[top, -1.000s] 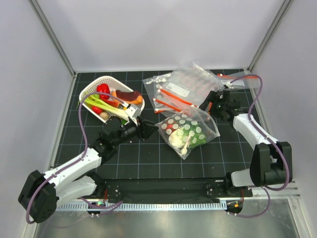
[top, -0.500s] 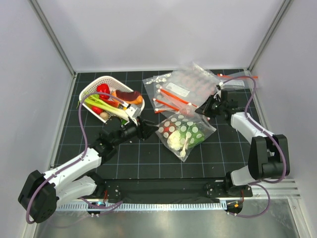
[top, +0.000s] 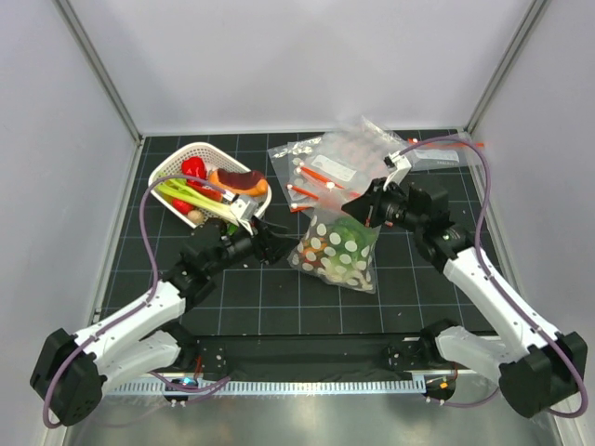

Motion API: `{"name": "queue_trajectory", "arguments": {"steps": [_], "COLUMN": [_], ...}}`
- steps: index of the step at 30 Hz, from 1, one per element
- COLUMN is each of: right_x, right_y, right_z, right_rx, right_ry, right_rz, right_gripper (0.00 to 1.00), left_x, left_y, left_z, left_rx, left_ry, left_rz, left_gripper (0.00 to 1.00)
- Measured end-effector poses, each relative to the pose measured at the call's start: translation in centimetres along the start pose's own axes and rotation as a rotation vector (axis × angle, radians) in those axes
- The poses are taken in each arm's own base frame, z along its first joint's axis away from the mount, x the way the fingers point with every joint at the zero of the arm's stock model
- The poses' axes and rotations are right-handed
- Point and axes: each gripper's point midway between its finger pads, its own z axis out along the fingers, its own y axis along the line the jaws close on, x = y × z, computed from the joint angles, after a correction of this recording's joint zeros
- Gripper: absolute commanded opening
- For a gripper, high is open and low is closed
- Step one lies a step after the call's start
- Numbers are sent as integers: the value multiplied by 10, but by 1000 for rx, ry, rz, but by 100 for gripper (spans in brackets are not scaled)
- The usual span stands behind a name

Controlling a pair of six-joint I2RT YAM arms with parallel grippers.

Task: Place the food in the zip-top bag and seal the zipper
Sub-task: Pick up the zipper food storage bag at the center of the board.

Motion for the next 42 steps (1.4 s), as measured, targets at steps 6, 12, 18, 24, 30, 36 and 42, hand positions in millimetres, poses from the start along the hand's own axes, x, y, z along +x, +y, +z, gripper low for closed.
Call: {"name": "queue_trajectory", "arguments": {"steps": [6,12,18,24,30,36,42], "right_x": [12,31,49,54,54,58,61], "right_y": [51,67,86,96,97,98,100], "right_z": [-10,-10,-18,-32,-35,-35,-36], "right_rx": [-163,-218,-266,-293,-299,-307,-315], "right_ry": [21,72,89,58,45,51,53], "right_rz": [-153,-241,-335,-400,-421,-429,-436], "right_gripper": [1,1,1,1,1,1,1], "left_x": [-21,-9,21,25,15,15,22], "left_y": [-11,-4,12,18,15,12,17], "left_z": [-8,-2,13,15,12,18,25], "left_rx": [24,15,-8,-8,18,74,130], "left_ry": [-68,-41,41,53,-5,-13,9], "left_rz": [14,6,-8,7,34,38,-20], "left_gripper": [66,68,72,75,73,72,72]}}
